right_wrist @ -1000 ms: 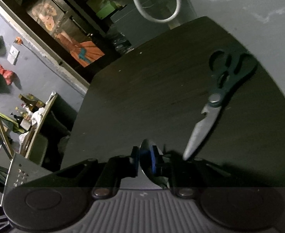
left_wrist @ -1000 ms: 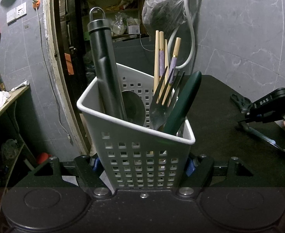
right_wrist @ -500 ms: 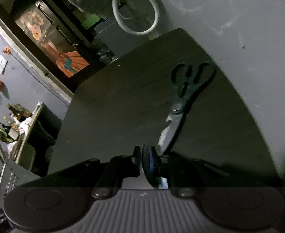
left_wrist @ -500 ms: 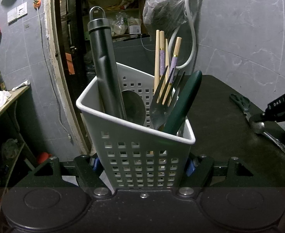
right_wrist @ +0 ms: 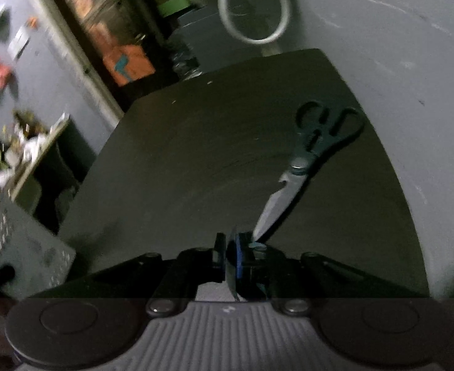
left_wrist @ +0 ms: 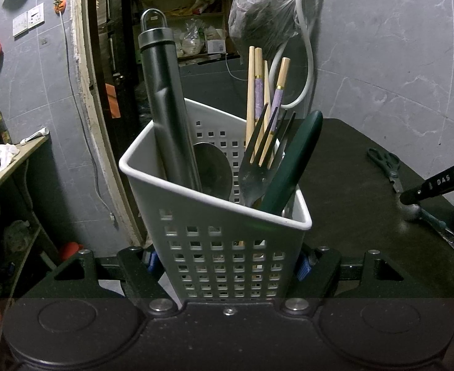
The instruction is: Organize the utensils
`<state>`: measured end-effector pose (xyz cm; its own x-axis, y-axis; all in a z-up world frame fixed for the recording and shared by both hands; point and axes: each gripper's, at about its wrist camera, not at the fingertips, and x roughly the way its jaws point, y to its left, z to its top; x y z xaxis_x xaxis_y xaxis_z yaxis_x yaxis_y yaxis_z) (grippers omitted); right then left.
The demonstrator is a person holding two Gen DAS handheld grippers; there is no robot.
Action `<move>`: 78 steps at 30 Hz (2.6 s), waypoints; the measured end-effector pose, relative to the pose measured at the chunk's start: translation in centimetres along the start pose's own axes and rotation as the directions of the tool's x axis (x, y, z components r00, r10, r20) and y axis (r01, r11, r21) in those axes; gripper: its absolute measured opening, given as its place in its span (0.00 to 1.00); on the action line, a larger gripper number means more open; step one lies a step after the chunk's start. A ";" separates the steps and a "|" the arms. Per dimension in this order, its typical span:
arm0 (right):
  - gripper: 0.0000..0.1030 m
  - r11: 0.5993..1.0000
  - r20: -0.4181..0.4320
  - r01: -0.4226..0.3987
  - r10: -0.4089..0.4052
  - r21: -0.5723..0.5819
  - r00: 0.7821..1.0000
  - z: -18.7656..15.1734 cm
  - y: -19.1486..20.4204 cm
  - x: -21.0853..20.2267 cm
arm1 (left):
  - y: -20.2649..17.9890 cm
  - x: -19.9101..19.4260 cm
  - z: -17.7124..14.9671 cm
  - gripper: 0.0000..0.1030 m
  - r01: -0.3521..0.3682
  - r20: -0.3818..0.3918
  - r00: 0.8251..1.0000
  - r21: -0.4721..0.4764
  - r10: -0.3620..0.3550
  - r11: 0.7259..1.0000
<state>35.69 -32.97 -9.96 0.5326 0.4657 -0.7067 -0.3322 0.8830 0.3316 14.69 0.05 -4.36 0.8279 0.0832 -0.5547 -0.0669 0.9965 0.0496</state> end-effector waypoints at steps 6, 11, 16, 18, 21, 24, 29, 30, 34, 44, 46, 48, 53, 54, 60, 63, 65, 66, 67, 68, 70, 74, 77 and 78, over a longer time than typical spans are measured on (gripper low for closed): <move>0.07 0.990 -0.057 0.024 -0.032 -0.138 0.998 -0.1 2.8 0.5 | 0.0 0.0 0.0 0.75 0.000 0.000 1.000 -0.002 0.000 1.000; 0.04 0.982 -0.081 0.034 -0.050 -0.186 0.995 -0.5 3.9 0.7 | 0.0 0.1 0.0 0.75 0.000 0.000 1.000 -0.002 0.000 1.000; 0.04 0.983 -0.028 0.014 -0.020 -0.184 0.999 0.5 5.1 -1.2 | 0.0 0.1 0.0 0.75 0.001 0.000 1.000 -0.002 -0.001 1.000; 0.04 0.984 0.011 -0.003 0.005 -0.180 1.000 1.1 5.8 -2.5 | 0.0 0.1 0.0 0.75 0.002 0.001 1.000 -0.002 -0.002 1.000; 0.04 0.984 0.076 -0.041 0.054 -0.172 0.996 2.2 6.8 -4.4 | 0.0 0.1 0.0 0.75 0.002 0.001 1.000 -0.002 -0.002 1.000; 0.04 0.980 0.152 -0.088 0.116 -0.180 0.982 3.4 8.3 -6.5 | 0.0 0.1 0.0 0.75 0.002 0.001 1.000 -0.001 -0.002 1.000; 0.04 0.945 0.299 -0.212 0.283 -0.248 0.912 6.1 11.8 -10.5 | -0.1 0.0 0.0 0.75 0.001 0.001 1.000 0.000 -0.001 1.000; 0.04 0.931 0.325 -0.247 0.328 -0.268 0.887 6.7 12.7 -11.4 | 0.0 0.0 0.0 0.75 0.002 0.001 1.000 0.000 -0.002 1.000; 0.04 0.861 0.379 -0.368 0.490 -0.351 0.785 9.3 15.9 -13.9 | 0.0 0.1 0.0 0.75 0.002 0.001 1.000 -0.001 -0.002 1.000; 0.01 0.807 0.364 -0.405 0.565 -0.430 0.741 12.1 20.0 -12.6 | -0.1 0.0 0.0 0.75 0.001 0.006 1.000 -0.006 -0.001 1.000; 0.01 0.830 0.351 -0.381 0.527 -0.407 0.774 11.8 19.4 -11.5 | -0.1 0.0 0.0 0.75 0.001 0.006 1.000 -0.004 -0.001 1.000; 0.01 0.853 0.336 -0.362 0.489 -0.375 0.805 11.5 18.6 -10.4 | 0.0 0.0 0.0 0.75 0.004 0.007 1.000 -0.002 -0.004 1.000; 0.02 0.892 0.311 -0.322 0.419 -0.317 0.853 9.9 16.7 -9.2 | 0.1 0.1 0.0 0.75 0.008 0.007 1.000 0.003 -0.008 1.000; 0.03 0.902 0.311 -0.301 0.395 -0.310 0.864 9.4 16.1 -9.2 | 0.1 0.1 0.0 0.75 0.010 0.007 1.000 0.004 -0.010 1.000; 0.32 0.971 0.301 -0.096 0.162 -0.220 0.940 6.4 11.1 -9.0 | 0.1 0.1 0.0 0.75 0.013 0.007 1.000 0.008 -0.014 1.000; 0.50 0.982 0.282 0.008 0.046 -0.187 0.958 4.7 8.7 -9.1 | 0.1 0.1 -0.1 0.75 0.015 0.008 1.000 0.011 -0.015 1.000; 0.58 0.984 0.262 0.069 -0.024 -0.163 0.965 3.5 7.0 -9.2 | 0.1 0.1 -0.1 0.75 0.016 0.007 1.000 0.012 -0.016 1.000; 0.60 0.984 0.253 0.093 -0.051 -0.155 0.966 3.0 6.5 -9.1 | 0.1 0.1 -0.1 0.75 0.016 0.007 1.000 0.013 -0.016 1.000; 0.64 0.983 0.242 0.116 -0.079 -0.143 0.967 2.4 5.9 -8.9 | 0.1 0.1 -0.1 0.75 0.015 0.007 1.000 0.013 -0.016 1.000; 0.66 0.982 0.229 0.133 -0.100 -0.134 0.968 1.9 5.4 -8.7 | 0.1 0.1 -0.1 0.75 0.015 0.006 1.000 0.014 -0.015 1.000; 0.71 0.981 0.196 0.156 -0.131 -0.117 0.972 0.8 4.2 -8.1 | 0.1 0.1 -0.1 0.75 0.015 0.004 1.000 0.015 -0.015 1.000; 0.74 0.971 0.110 0.203 -0.189 -0.129 0.976 -1.2 2.7 -6.2 | 0.1 0.1 0.0 0.75 0.013 0.000 1.000 0.016 -0.013 1.000; 0.78 0.970 0.044 0.202 -0.198 -0.136 0.979 -2.7 2.0 -5.3 | 0.0 0.1 0.1 0.75 0.012 -0.002 1.000 0.017 -0.012 1.000; 0.78 0.969 0.027 0.201 -0.199 -0.141 0.980 -3.1 1.7 -5.0 | 0.0 0.1 0.1 0.75 0.011 -0.002 1.000 0.017 -0.011 1.000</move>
<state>30.06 -33.98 -7.75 0.6086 0.2818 -0.7418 -0.3246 0.9414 0.0913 14.81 0.07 -4.33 0.8277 0.0723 -0.5565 -0.0482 0.9972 0.0579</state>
